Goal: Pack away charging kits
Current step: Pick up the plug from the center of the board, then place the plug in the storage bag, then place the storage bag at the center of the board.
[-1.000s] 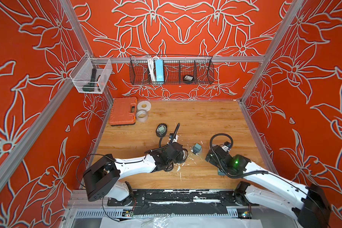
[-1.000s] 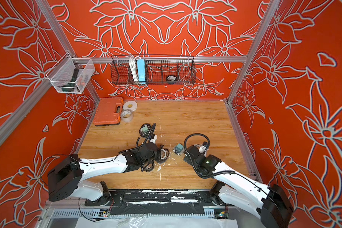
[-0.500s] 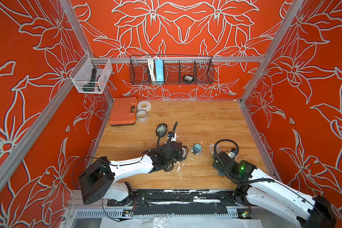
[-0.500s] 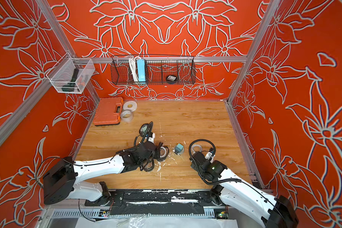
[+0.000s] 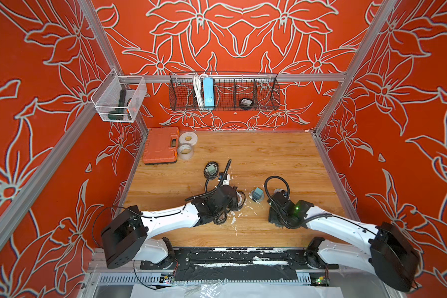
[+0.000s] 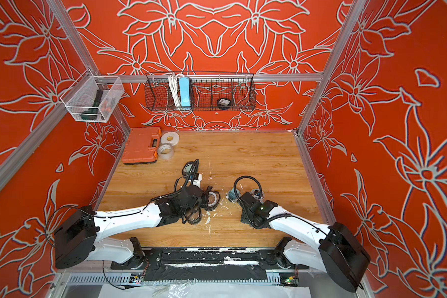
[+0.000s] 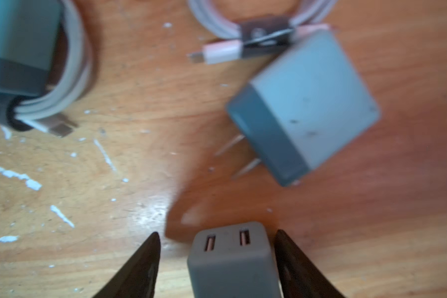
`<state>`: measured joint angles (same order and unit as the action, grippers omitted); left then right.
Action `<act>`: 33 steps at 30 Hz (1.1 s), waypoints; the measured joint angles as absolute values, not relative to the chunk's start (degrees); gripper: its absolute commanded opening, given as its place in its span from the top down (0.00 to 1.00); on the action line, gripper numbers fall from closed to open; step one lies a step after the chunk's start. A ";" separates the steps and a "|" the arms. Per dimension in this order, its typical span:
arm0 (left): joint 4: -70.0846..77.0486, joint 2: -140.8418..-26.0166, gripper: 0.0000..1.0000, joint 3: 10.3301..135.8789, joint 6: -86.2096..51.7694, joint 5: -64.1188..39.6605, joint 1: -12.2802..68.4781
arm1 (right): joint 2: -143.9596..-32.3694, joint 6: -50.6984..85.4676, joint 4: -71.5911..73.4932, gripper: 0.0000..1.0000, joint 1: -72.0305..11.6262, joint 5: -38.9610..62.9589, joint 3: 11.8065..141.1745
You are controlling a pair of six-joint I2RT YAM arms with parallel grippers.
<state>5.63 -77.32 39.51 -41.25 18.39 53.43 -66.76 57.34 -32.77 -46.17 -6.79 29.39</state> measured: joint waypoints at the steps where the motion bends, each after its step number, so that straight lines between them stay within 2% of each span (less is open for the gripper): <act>1: 5.63 -77.32 1.00 39.51 -41.25 18.37 53.43 | -67.51 57.04 -32.60 0.35 -46.72 -6.96 29.80; 11: 5.65 -77.36 1.00 39.51 -41.25 18.24 53.43 | -70.39 56.03 -33.08 0.36 -51.27 -8.75 31.51; 13: 5.67 -77.36 1.00 39.51 -41.28 18.11 53.43 | -69.34 55.99 -33.28 0.42 -51.83 -8.93 30.94; 17: 6.07 -77.36 1.00 39.18 -41.41 17.67 53.43 | -65.65 55.94 -34.04 0.61 -52.23 -8.67 28.77; 22: 6.72 -77.36 1.00 38.48 -41.43 16.64 53.43 | -62.85 55.99 -34.35 0.77 -52.38 -8.47 27.68; 26: 7.64 -77.36 1.00 37.50 -41.41 15.99 53.47 | -60.49 55.68 -34.20 0.82 -52.42 -8.29 27.70; 30: 8.86 -77.36 1.00 36.23 -41.39 15.09 53.60 | -56.55 53.78 -30.37 0.83 -52.42 -6.17 28.25; 33: 10.31 -77.36 1.00 35.33 -41.36 14.37 53.78 | -56.31 51.86 -25.08 0.89 -52.42 -3.73 30.41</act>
<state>10.31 -77.36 35.33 -41.36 14.37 53.78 -56.31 51.86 -25.08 -52.42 -3.73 30.41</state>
